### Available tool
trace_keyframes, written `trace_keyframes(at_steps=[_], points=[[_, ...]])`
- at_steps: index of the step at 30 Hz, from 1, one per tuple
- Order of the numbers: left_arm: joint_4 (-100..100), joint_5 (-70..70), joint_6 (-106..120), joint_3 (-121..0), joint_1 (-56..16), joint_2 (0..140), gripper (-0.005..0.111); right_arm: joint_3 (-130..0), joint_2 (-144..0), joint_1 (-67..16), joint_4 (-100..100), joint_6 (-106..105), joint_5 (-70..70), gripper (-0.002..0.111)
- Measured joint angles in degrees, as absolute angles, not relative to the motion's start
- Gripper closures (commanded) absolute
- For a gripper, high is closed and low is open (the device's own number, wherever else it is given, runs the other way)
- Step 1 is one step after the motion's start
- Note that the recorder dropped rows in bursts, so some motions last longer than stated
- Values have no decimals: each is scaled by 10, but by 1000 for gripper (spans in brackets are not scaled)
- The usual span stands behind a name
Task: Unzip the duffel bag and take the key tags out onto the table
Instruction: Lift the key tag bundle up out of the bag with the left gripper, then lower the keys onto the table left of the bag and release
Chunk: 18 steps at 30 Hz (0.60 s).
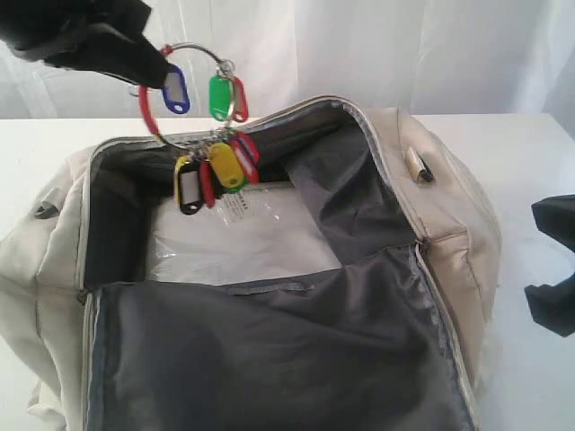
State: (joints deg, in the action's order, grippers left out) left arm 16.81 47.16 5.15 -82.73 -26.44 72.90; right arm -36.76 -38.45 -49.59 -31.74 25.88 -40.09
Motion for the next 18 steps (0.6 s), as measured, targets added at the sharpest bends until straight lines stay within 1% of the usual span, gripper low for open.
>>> trace_keyframes(at_steps=[8,13,18], points=[[-28,561,-48,-827,-264,628,107,-368,-385,-496,-319,267,-401,108],[-165,646,-108,-824,-264,596,107,-368,-385,-496,-319,269,-401,108],[-243,649,-134,-781,-264,591,107,-368,-385,-496,-319,269,-401,108]])
